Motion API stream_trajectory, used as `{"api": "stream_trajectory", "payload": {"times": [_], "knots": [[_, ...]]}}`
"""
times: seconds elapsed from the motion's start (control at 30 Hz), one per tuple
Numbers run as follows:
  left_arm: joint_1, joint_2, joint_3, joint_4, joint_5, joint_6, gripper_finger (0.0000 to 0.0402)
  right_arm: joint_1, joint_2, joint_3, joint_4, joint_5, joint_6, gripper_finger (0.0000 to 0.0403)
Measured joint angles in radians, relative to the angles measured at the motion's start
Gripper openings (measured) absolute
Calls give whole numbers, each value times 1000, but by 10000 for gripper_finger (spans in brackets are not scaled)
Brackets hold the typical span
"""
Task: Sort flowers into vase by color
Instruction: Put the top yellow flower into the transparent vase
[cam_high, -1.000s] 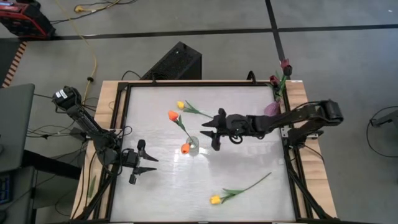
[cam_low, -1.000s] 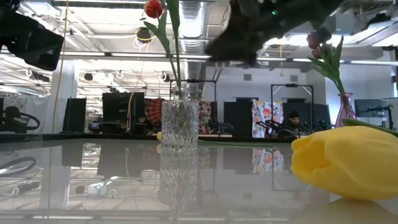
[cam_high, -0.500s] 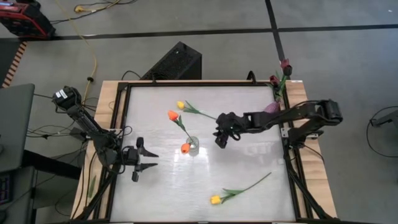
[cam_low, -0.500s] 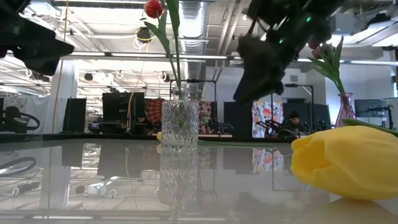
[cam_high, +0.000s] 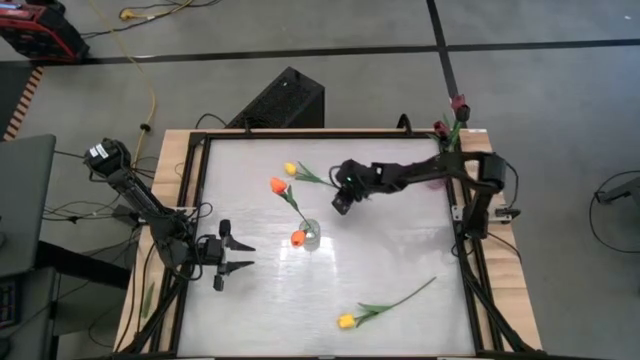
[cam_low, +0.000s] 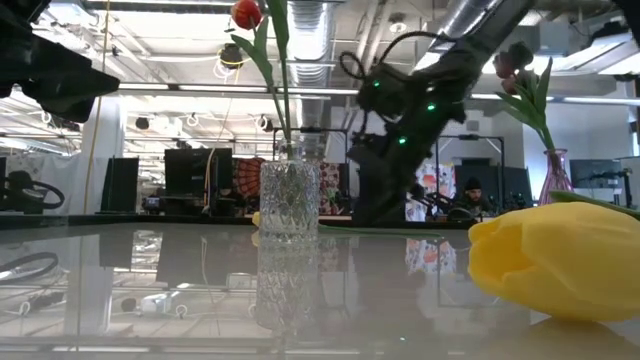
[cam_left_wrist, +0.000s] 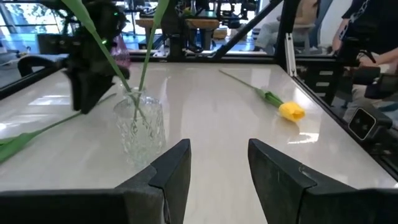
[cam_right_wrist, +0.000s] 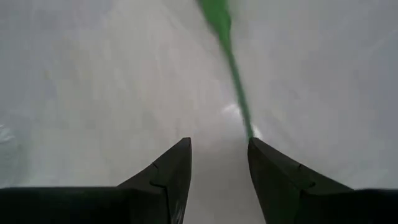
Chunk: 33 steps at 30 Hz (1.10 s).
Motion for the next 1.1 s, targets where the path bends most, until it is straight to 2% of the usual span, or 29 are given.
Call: {"api": "stream_trajectory", "payload": {"times": [0.27,0.57,0.7,0.87,1.1], "knots": [[1,0,0,-43,-23,-3,149,-50,131,200,-71,47,-197,184],[21,0,0,-94,-50,-46,149,-74,275,350,-243,73,-294,180],[29,0,0,-105,-50,-56,149,-58,292,353,-297,89,-301,136],[33,0,0,-107,-50,-64,149,-32,266,353,-347,102,-278,24],[33,0,0,-105,-45,-100,149,12,123,335,-423,92,-164,16]]}}
